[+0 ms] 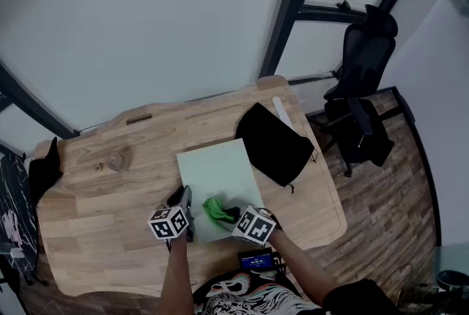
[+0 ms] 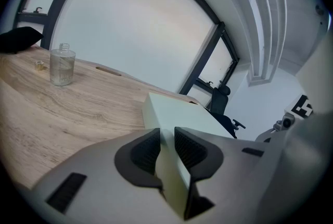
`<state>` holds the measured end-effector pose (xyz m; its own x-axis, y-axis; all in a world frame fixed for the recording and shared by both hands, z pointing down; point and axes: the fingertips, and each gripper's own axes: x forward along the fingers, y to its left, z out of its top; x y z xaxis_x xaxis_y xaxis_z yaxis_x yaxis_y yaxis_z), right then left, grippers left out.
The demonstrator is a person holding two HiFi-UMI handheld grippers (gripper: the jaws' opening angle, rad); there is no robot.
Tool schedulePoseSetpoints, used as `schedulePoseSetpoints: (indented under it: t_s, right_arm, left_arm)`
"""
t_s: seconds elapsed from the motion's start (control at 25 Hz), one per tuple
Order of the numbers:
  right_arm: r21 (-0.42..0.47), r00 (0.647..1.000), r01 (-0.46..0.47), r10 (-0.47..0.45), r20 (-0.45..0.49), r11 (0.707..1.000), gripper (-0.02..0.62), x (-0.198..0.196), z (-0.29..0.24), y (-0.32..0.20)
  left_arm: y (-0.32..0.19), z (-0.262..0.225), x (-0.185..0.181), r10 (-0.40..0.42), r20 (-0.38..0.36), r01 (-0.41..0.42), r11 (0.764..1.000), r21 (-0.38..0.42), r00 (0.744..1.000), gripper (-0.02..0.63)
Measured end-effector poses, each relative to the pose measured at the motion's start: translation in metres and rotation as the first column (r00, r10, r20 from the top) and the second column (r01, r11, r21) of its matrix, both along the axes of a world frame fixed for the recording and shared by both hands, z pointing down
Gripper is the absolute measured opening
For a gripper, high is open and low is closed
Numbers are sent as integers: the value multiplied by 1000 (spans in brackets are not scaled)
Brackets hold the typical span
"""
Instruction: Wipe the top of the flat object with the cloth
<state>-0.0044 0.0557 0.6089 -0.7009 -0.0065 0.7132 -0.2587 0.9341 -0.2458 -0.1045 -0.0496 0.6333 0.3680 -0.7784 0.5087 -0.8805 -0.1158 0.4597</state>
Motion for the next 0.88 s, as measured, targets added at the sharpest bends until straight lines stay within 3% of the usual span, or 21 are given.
schedulePoseSetpoints:
  t_s: [0.88]
  right_arm:
    - [46,999,-34,35,-11,998,89,5,0,-39]
  left_arm:
    - [3,-3,4,19,17,-19,1000,15,1000,86]
